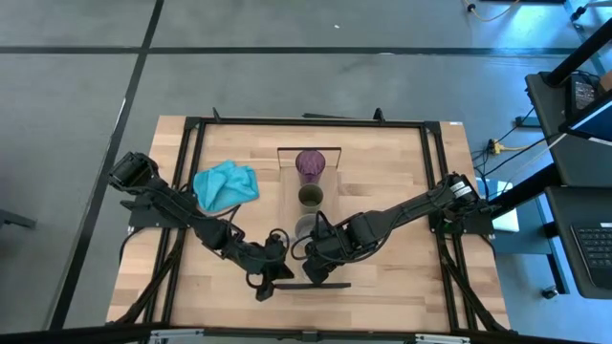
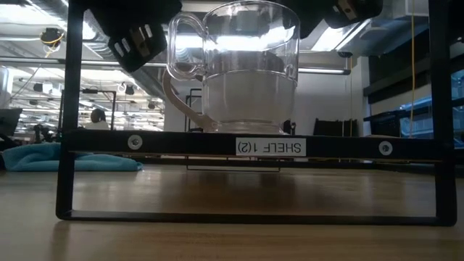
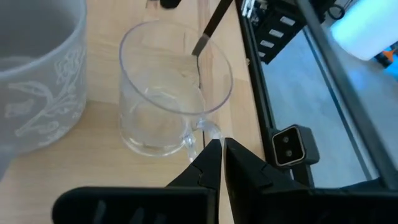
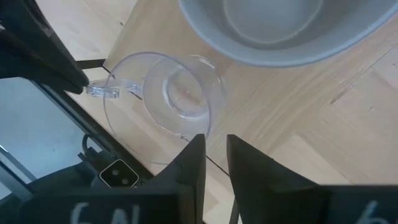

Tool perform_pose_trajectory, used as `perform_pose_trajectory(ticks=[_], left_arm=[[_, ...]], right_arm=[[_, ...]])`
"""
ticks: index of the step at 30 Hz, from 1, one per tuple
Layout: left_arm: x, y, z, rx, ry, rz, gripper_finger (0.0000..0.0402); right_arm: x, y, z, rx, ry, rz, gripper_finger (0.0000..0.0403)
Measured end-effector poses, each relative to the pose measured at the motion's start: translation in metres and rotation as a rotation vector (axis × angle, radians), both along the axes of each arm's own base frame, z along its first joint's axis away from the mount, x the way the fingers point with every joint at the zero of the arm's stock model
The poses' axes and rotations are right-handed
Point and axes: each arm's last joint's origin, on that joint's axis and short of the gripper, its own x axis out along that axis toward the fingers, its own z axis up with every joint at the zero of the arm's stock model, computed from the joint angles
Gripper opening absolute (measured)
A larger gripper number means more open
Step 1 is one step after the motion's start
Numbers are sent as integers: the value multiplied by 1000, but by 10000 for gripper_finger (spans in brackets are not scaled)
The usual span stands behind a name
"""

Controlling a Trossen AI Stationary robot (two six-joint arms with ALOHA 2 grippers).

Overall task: Stack small to large cups/mugs on shelf
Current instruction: Put the transparent mug on the shelf

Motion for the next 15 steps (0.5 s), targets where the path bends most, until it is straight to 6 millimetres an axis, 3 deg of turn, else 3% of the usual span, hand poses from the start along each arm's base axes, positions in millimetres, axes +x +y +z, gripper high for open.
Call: perform_pose_trajectory(ticks=[15], left_arm=[[-1, 2, 0, 39, 0, 38, 14]], right_arm=[[0, 0, 0, -2, 0, 0, 68]])
